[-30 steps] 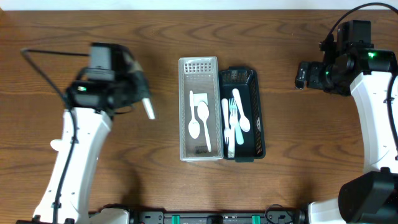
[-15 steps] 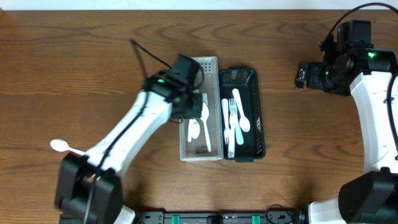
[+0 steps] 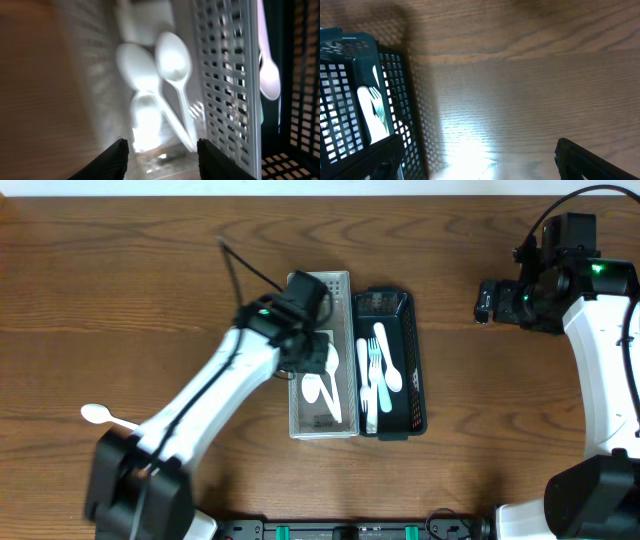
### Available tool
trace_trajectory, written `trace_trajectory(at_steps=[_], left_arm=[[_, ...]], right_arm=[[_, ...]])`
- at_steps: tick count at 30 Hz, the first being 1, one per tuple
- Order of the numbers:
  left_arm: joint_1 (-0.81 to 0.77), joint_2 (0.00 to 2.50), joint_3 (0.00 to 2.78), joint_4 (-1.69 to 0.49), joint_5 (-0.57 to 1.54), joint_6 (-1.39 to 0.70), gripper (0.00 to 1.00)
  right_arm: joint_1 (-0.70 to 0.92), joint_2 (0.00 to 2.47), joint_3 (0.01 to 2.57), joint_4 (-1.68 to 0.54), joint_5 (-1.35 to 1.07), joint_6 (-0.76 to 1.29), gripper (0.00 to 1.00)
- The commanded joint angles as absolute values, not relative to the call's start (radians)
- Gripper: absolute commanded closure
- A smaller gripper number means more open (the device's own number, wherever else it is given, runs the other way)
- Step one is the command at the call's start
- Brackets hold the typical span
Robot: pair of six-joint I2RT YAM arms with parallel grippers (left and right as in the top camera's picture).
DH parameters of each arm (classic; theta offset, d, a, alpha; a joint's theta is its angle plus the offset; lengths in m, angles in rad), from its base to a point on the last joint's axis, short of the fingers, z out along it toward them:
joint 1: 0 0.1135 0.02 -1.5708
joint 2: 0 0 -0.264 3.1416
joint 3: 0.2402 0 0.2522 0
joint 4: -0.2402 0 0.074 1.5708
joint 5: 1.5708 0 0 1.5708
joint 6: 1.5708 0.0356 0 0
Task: Pack container
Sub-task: 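Carry the spoon right and release it into the clear basket, then move left gripper back left to the last white spoon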
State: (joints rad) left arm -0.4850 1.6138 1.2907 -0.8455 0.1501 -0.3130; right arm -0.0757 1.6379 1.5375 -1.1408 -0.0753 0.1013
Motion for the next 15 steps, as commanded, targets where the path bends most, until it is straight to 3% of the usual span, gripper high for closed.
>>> trace_trajectory(at_steps=[1, 6, 15], left_arm=[[-0.398, 1.466, 1.295, -0.892, 0.001, -0.331, 0.48], [-0.169, 1.311, 1.295, -1.001, -0.148, -0.515, 0.44], [0.313, 1.299, 1.213, -1.083, -0.146, -0.741, 0.3]], right_arm=[[-0.085, 1.644, 1.533, -1.144, -0.075, 0.088, 0.01], [-0.085, 1.644, 1.533, -1.143, -0.075, 0.088, 0.01], [-0.085, 1.644, 1.533, -1.142, -0.075, 0.088, 0.01]])
